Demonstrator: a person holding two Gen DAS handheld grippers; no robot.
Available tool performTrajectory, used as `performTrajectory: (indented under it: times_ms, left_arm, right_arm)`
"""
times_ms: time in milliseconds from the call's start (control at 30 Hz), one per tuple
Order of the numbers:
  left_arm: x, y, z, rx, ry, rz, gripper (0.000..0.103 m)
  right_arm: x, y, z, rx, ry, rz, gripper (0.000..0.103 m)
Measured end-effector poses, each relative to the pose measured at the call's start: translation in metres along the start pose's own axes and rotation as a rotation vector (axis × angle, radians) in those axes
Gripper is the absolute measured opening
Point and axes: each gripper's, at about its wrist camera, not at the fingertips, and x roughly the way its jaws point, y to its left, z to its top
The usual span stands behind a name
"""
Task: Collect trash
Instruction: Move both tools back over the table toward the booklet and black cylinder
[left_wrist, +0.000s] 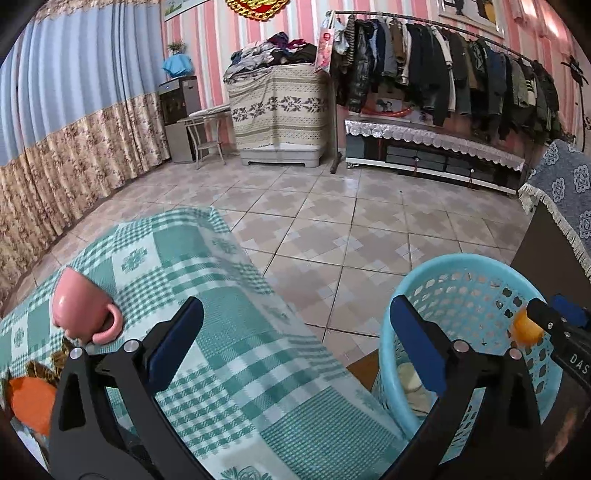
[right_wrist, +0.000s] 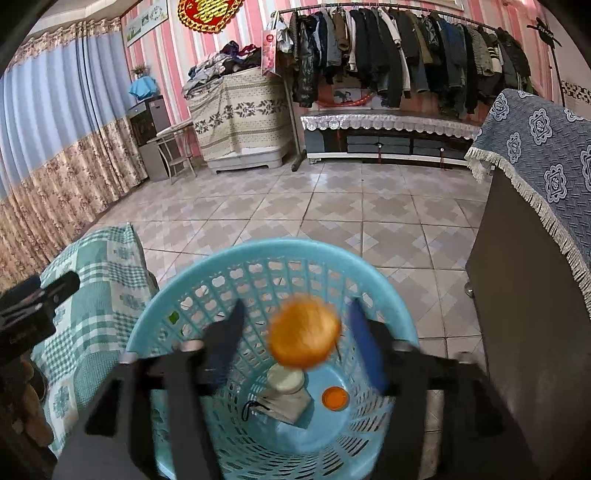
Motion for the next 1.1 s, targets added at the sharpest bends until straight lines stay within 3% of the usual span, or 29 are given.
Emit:
performTrajectory:
  times_ms: [67, 233, 533, 667, 867, 1100]
  left_arm:
    - [-0.001, 0.004, -0.002, -0.006, 0.003, 0.002, 0.098]
    - [-0.016, 0.017, -0.008, -0.023, -0.011, 0.015, 0.098]
    - [-0.069, 0.063, -0.026, -0.106, -0.050, 0.071, 0.098]
    - [-0.090, 0.091, -0.039, -0.175, -0.051, 0.098, 0.098]
    - [-0.131, 0.133, -0.070, -0.206, -0.070, 0.223, 0.098]
    - [-0.165, 0.200, -0.128, -0.286, -0.017, 0.354, 0.098]
  right_arm:
    - [-0.001, 0.001, 0.000, 0.001, -0.003, -0.008, 0.074]
    - [-0.006, 0.010, 0.000, -0.038, -0.027, -0.044, 0.094]
    - [-0.026, 0.032, 0.002, -0.067, -0.077, -0.035, 0.097]
    - [-0.042, 0.057, -0.001, -0.089, -0.107, 0.019, 0.097]
    - [-0.064, 0.118, -0.015, -0.181, -0.115, 0.153, 0.097]
    - [-0.077, 0.188, -0.042, -0.316, -0.081, 0.288, 0.097]
